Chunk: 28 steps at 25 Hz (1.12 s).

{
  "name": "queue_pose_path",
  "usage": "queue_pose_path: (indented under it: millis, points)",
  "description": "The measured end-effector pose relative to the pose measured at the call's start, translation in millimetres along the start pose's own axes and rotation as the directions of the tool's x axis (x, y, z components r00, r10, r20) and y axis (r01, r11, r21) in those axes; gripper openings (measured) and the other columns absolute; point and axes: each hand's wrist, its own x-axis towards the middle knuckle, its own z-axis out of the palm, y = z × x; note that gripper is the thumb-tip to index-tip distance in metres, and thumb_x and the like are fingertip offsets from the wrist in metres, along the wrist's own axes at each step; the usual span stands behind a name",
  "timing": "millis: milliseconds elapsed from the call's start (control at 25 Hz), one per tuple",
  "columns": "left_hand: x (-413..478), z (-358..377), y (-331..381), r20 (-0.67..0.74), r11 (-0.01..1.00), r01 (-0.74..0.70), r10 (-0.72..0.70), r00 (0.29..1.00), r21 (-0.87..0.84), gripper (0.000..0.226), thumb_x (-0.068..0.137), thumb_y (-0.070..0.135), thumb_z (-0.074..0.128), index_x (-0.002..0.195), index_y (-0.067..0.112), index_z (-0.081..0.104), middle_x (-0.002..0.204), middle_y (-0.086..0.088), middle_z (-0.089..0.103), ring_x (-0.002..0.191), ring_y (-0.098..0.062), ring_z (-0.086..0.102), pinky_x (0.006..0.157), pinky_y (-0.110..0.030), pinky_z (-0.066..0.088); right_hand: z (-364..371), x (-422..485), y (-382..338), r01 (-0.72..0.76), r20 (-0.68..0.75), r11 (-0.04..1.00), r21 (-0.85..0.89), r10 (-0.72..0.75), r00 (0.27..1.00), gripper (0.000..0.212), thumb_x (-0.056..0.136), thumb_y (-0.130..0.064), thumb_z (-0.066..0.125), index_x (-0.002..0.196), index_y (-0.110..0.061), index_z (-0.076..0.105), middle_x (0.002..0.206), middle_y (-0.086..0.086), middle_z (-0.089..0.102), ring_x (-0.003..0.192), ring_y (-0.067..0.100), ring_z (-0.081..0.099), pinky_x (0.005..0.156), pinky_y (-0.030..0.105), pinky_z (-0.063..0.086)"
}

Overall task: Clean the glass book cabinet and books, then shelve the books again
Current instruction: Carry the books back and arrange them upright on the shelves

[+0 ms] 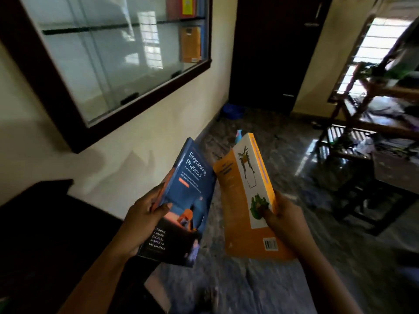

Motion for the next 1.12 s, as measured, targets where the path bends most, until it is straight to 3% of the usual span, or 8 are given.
queue_pose_path:
  millis: [80,200,360,560,720,840,1040,1120]
  points:
    - [49.8,31.0,0.7,-0.049,0.995,-0.026,0.031,0.998,0.092,0.055,0.077,0.026,0.069,0.129,0.032,0.054,0.124,0.002,0.063,0.118,-0.017,0.057,0.104,-0.037,0.04,-9.5,53.7,11.4,-0.017,-0.031,1.0,0.004,0.018,0.999,0.038,0.088,-0.019,0.059,0.125,-0.018,0.052,0.104,0.012,0.069,0.09,0.03,0.067,0.081,0.045,0.053]
    - [141.3,75.2,10.8,-0.123,0.993,-0.024,0.039,0.992,0.116,0.05,0.087,0.004,0.061,0.134,0.015,0.05,0.13,-0.007,0.058,0.122,-0.02,0.052,0.092,-0.023,0.037,-27.9,151.3,20.1,-0.076,-0.064,0.997,0.006,0.076,0.995,0.039,0.087,-0.019,0.059,0.125,-0.019,0.053,0.106,0.013,0.069,0.094,0.032,0.066,0.084,0.046,0.052]
    - [269.7,103.3,27.9,-0.177,0.99,0.021,0.004,0.984,0.141,0.057,0.087,0.001,0.06,0.139,0.012,0.043,0.135,-0.014,0.052,0.124,-0.029,0.049,0.101,-0.039,0.037,-56.3,271.6,26.2,-0.15,-0.081,0.988,0.027,0.152,0.985,0.037,0.087,-0.017,0.059,0.123,-0.016,0.054,0.108,0.012,0.068,0.096,0.03,0.065,0.086,0.044,0.05]
    - [411.6,132.4,63.0,-0.176,0.987,0.032,-0.004,0.984,0.156,0.055,0.083,0.017,0.068,0.135,0.02,0.05,0.121,-0.013,0.062,0.105,-0.032,0.061,0.091,-0.042,0.046,-83.9,403.1,40.7,-0.136,-0.138,0.986,0.096,0.149,0.979,0.036,0.087,-0.02,0.062,0.122,-0.016,0.054,0.101,0.009,0.07,0.085,0.024,0.068,0.081,0.046,0.054]
    - [524.8,158.9,101.9,-0.26,0.988,-0.042,0.079,0.962,0.145,0.06,0.077,0.032,0.065,0.134,0.024,0.048,0.112,-0.015,0.065,0.089,-0.034,0.064,0.083,-0.047,0.05,-108.2,543.2,32.5,0.002,-0.142,0.994,0.111,0.013,0.99,0.036,0.09,-0.018,0.058,0.125,-0.018,0.051,0.105,0.007,0.069,0.079,0.017,0.067,0.072,0.033,0.055]
    - [602.5,170.0,130.6,-0.386,0.983,-0.076,0.137,0.912,0.169,0.063,0.086,0.019,0.066,0.142,0.027,0.04,0.127,-0.006,0.058,0.106,-0.027,0.057,0.089,-0.04,0.042,-128.1,659.3,6.1,0.131,-0.111,0.987,0.089,-0.121,0.986,0.037,0.09,-0.019,0.058,0.126,-0.019,0.05,0.107,0.007,0.068,0.087,0.022,0.068,0.08,0.042,0.055]
    - [734.9,158.5,175.9,-0.579,0.976,-0.164,0.216,0.786,0.141,0.065,0.089,0.005,0.059,0.144,0.031,0.035,0.138,-0.003,0.051,0.122,-0.026,0.051,0.097,-0.039,0.039,-145.2,840.3,-75.0,0.36,-0.026,0.906,0.224,-0.364,0.931,0.033,0.091,-0.018,0.056,0.122,-0.024,0.047,0.107,0.002,0.067,0.078,0.009,0.065,0.067,0.02,0.053]
    - [778.5,149.4,197.4,-0.644,0.972,-0.162,0.232,0.729,0.167,0.065,0.089,-0.002,0.054,0.144,0.028,0.036,0.138,-0.004,0.05,0.124,-0.028,0.049,0.104,-0.045,0.038,-142.7,897.0,-113.7,0.419,-0.034,0.849,0.322,-0.432,0.901,0.03,0.091,-0.021,0.056,0.119,-0.027,0.047,0.104,-0.001,0.065,0.079,0.01,0.066,0.066,0.023,0.055]
